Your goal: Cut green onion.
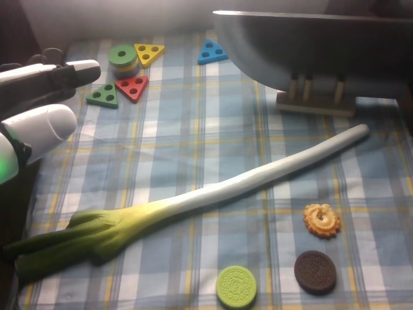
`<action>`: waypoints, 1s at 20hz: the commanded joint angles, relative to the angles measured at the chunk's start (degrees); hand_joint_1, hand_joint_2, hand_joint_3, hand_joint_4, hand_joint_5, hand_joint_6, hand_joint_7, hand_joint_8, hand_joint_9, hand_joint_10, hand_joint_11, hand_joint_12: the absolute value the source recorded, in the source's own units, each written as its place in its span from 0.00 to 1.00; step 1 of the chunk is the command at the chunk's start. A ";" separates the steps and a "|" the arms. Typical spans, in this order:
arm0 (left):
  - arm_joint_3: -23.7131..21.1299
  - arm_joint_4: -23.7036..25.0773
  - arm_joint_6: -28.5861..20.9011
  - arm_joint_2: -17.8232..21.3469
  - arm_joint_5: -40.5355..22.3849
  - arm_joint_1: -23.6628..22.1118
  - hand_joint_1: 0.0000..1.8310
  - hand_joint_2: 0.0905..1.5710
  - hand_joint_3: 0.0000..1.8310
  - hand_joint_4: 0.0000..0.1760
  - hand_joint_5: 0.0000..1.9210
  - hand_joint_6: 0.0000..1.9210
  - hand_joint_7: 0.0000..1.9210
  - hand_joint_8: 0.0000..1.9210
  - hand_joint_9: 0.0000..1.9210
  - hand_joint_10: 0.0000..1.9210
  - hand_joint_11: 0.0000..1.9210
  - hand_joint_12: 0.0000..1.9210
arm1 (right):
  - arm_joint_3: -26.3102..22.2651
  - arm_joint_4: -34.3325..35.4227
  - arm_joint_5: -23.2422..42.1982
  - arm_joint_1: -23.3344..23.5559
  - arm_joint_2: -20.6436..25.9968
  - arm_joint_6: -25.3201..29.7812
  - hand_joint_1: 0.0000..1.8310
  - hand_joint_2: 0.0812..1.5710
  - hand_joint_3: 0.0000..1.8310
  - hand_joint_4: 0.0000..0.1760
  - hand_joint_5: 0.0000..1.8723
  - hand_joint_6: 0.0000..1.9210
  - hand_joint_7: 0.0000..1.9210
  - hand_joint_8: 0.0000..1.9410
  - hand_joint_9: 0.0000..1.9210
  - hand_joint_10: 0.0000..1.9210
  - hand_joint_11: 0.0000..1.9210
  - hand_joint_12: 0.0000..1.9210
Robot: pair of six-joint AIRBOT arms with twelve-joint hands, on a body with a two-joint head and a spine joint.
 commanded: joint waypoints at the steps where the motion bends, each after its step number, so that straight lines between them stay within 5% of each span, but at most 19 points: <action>1: 0.38 -0.16 -0.73 -0.44 -6.88 -0.62 0.09 0.91 0.00 0.72 0.23 0.00 0.21 0.00 0.22 0.00 0.00 0.44 | 0.49 1.16 5.54 0.69 0.60 -0.26 0.62 0.66 0.00 0.37 0.21 0.00 0.19 0.00 0.19 0.00 0.09 0.20; 3: 0.45 -0.17 -1.01 -0.50 -6.88 -0.62 0.08 0.91 0.00 0.70 0.23 0.00 0.21 0.00 0.22 0.00 0.00 0.46 | 0.60 1.15 5.35 1.04 0.60 -0.26 0.59 0.67 0.00 0.17 0.24 0.00 0.21 0.00 0.22 0.00 0.09 0.30; 6: 0.48 -0.20 -1.21 -0.71 -6.87 -0.62 0.10 0.91 0.00 0.68 0.24 0.00 0.21 0.00 0.21 0.00 0.00 0.46 | 0.67 1.15 5.34 1.81 0.55 -0.26 0.53 0.73 0.00 0.05 0.36 0.01 0.33 0.00 0.31 0.01 0.14 0.38; 7: 0.51 -0.33 -1.29 -0.77 -6.90 -0.62 0.12 0.91 0.00 0.66 0.24 0.00 0.22 0.00 0.22 0.00 0.00 0.46 | 0.72 1.15 5.35 1.97 0.51 -0.26 0.52 0.76 0.02 0.57 0.39 0.56 0.37 0.00 0.35 0.01 0.16 0.46; 8: 0.55 -0.40 -1.43 -0.82 -6.90 -0.62 0.11 0.91 0.00 0.69 0.23 0.00 0.21 0.00 0.22 0.00 0.00 0.45 | 0.75 1.15 5.35 2.01 0.51 -0.26 0.49 0.78 0.00 0.87 0.38 0.69 0.41 0.01 0.39 0.02 0.18 0.55; 9: 0.63 -0.45 -1.71 -0.86 -6.90 -0.62 0.11 0.91 0.00 0.72 0.23 0.00 0.22 0.00 0.23 0.00 0.00 0.45 | 0.77 1.15 5.35 2.03 0.49 -0.26 0.60 0.79 0.00 0.05 0.43 0.67 0.34 0.60 0.41 0.02 0.15 0.61; 10: 0.68 -0.46 -1.98 -0.87 -6.94 -0.62 0.11 0.91 0.00 0.66 0.24 0.00 0.22 0.00 0.23 0.01 0.00 0.46 | 0.79 1.16 5.35 2.04 0.48 -0.26 0.49 0.81 0.00 0.68 0.36 0.75 0.32 0.33 0.41 0.02 0.14 0.58; 11: 0.70 -0.46 -2.19 -0.87 -6.95 -0.61 0.10 0.92 0.00 0.62 0.24 0.00 0.22 0.00 0.22 0.00 0.00 0.42 | 0.80 1.16 5.34 2.04 0.48 -0.26 0.46 0.83 0.00 0.83 0.34 0.78 0.36 0.20 0.41 0.01 0.11 0.58; 12: 0.75 -0.46 -2.46 -0.87 -6.95 -0.61 0.10 0.92 0.00 0.61 0.24 0.00 0.22 0.00 0.22 0.00 0.00 0.42 | 0.84 1.16 5.27 2.04 0.48 -0.26 0.45 0.83 0.00 0.80 0.33 0.79 0.40 0.17 0.44 0.03 0.12 0.61; 13: 0.83 -0.45 -2.78 -0.88 -6.95 -0.61 0.11 0.92 0.00 0.62 0.23 0.00 0.22 0.00 0.21 0.00 0.00 0.40 | 0.85 1.16 5.26 2.04 0.47 -0.26 0.30 0.88 0.00 0.00 0.36 0.54 0.44 0.17 0.48 0.06 0.20 0.63; 15: 0.92 -0.45 -3.08 -0.88 -6.99 -0.61 0.13 0.91 0.00 0.58 0.24 0.00 0.23 0.00 0.22 0.00 0.00 0.44 | 0.89 1.21 5.26 2.06 0.45 -0.27 0.27 0.89 0.00 0.00 0.40 0.53 0.44 0.42 0.40 0.54 0.24 0.78; 16: 0.93 -0.45 -3.12 -0.88 -6.99 -0.61 0.13 0.91 0.00 0.57 0.24 0.00 0.23 0.00 0.22 0.00 0.00 0.42 | 0.93 1.23 5.26 2.10 0.39 -0.38 0.44 0.83 0.00 0.32 0.37 0.72 0.40 0.61 0.34 0.76 0.23 0.94; 17: 0.93 -0.44 -3.14 -0.88 -6.99 -0.60 0.14 0.91 0.00 0.52 0.25 0.00 0.23 0.00 0.22 0.00 0.00 0.42 | 0.98 1.26 5.23 2.15 0.29 -0.62 0.52 0.80 0.00 0.06 0.39 0.71 0.39 0.74 0.37 0.91 0.32 0.99; 20: 0.91 -0.45 -3.16 -0.90 -6.98 -0.60 0.14 0.91 0.00 0.51 0.25 0.00 0.24 0.00 0.22 0.00 0.00 0.38 | 0.98 1.41 4.87 2.41 0.14 -1.79 0.58 0.77 0.00 0.00 0.42 0.67 0.43 0.89 0.48 1.00 0.49 1.00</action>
